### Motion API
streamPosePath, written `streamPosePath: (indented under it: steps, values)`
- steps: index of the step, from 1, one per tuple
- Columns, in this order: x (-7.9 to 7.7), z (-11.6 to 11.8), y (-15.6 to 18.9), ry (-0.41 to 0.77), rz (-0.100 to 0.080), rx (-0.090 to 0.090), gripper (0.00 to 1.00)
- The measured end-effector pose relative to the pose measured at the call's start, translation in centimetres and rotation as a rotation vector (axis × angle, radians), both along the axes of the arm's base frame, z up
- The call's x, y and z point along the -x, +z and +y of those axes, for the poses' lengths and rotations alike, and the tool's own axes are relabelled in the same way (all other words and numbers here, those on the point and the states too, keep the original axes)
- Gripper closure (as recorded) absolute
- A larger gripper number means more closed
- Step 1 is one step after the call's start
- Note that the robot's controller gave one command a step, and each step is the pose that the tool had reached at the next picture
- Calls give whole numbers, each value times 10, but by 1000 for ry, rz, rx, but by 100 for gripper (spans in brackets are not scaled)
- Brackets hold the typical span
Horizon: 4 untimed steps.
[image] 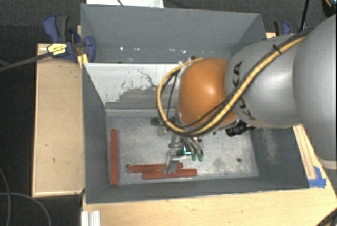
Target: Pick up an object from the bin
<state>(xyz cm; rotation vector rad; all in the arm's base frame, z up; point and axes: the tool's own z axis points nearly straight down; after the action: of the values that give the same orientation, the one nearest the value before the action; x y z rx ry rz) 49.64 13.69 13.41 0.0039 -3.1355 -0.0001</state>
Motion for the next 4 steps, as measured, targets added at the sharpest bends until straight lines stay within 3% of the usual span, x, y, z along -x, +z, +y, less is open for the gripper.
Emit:
streamPosePath:
  steps: [1,2,3,4]
  values:
    - [17,38,-64,-24,-3,-1,0]
    - [14,36,-60,-31,-10,-3,100]
    - [-12,51,47,-32,-17,-5,100]
    - [-9,50,42,-34,-8,-1,0]
